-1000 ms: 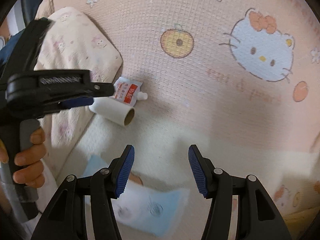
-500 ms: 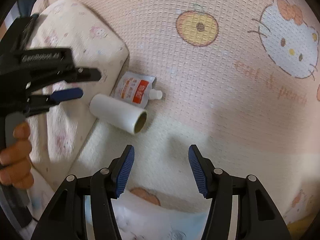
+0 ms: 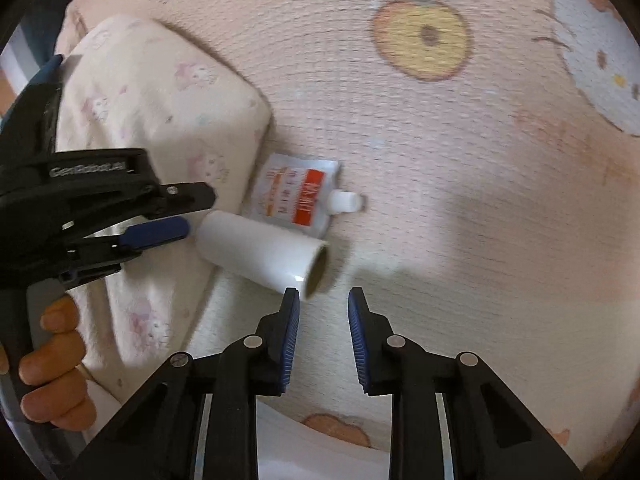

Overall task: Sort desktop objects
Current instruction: 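Close the right gripper on the white roll lying by the pouch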

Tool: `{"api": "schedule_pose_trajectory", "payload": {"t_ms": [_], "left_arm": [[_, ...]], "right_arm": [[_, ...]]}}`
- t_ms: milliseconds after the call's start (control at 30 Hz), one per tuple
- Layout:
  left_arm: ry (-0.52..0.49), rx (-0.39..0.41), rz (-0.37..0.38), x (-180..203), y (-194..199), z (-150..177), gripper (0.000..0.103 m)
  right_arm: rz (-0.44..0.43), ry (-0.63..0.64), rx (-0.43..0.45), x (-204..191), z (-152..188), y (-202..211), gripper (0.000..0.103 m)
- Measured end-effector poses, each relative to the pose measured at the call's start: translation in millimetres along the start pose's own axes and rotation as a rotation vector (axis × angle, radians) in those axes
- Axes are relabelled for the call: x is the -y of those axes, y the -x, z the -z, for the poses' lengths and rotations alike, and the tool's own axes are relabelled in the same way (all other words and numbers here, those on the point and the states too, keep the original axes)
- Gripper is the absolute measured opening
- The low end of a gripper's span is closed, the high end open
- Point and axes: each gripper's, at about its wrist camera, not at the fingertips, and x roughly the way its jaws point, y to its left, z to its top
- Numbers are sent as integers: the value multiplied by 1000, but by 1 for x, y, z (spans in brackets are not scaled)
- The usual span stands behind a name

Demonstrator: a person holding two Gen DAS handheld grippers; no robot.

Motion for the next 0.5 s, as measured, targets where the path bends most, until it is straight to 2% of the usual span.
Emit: {"api": "schedule_pose_trajectory", "payload": {"t_ms": [167, 400, 500], "left_arm": [[-6, -34, 7, 2, -7, 0, 43], [-27, -20, -17, 10, -15, 0, 43], [-59, -58, -20, 14, -17, 2, 43]], "right_arm": [[-10, -7, -13, -2, -3, -12, 23], [-22, -16, -41, 0, -4, -28, 23], [-51, -26, -40, 2, -4, -30, 23]]}}
